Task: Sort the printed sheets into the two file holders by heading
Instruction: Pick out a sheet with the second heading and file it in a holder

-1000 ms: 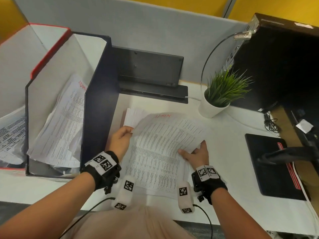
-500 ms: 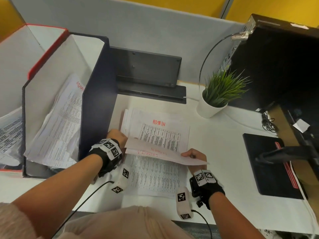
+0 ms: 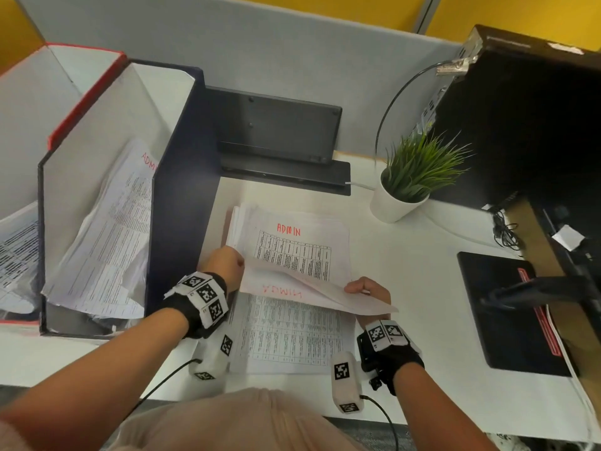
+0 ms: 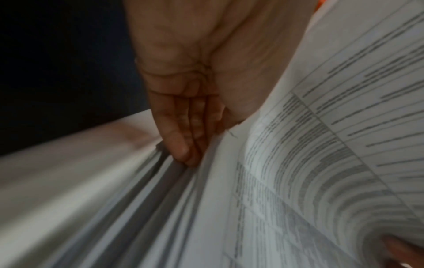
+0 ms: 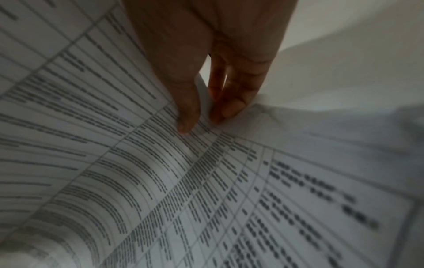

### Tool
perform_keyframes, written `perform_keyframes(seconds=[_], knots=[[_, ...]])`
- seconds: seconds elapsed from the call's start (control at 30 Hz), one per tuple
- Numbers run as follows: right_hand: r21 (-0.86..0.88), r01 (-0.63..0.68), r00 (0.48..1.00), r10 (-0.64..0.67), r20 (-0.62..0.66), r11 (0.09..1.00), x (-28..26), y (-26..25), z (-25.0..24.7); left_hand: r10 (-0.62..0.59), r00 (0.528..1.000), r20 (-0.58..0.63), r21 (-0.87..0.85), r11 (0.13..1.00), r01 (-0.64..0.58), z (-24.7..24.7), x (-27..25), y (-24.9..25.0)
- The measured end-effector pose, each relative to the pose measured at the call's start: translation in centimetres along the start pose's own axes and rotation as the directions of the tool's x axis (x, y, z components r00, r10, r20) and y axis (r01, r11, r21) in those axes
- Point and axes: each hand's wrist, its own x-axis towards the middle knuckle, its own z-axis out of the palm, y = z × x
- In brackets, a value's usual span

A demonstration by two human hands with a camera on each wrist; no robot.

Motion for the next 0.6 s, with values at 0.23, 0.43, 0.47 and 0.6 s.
perform_keyframes(seconds=[0.23,0.43,0.47,0.6], knots=[[0.081,-0.001,0.999,0.004,-0.044,0.997,-0.1,-0.2,0.0,0.253,0.883,-0.396,-0.295,0.875,-0.384,1.6,-2.2,-0.7],[-0.276,0.168,0.984,-0.177,-0.01,0.946,-0.7,-0.3,0.1,0.078,0.96,-0.269,-0.634,0.736,-0.238,1.8,-2.0,-0.8],[-0.206,0.152,0.988,-0.156,-0.005,0.967,-0.7,-0.2,0.1,0.043,0.97,-0.238,-0.682,0.704,-0.199,1.7,-2.0,-0.6],[-0.216,0.113,0.993,-0.116,-0.003,0.97,-0.9,-0.1,0.2,-0.069,0.993,-0.092,-0.797,0.604,-0.032,1.2,-1.0,-0.3]])
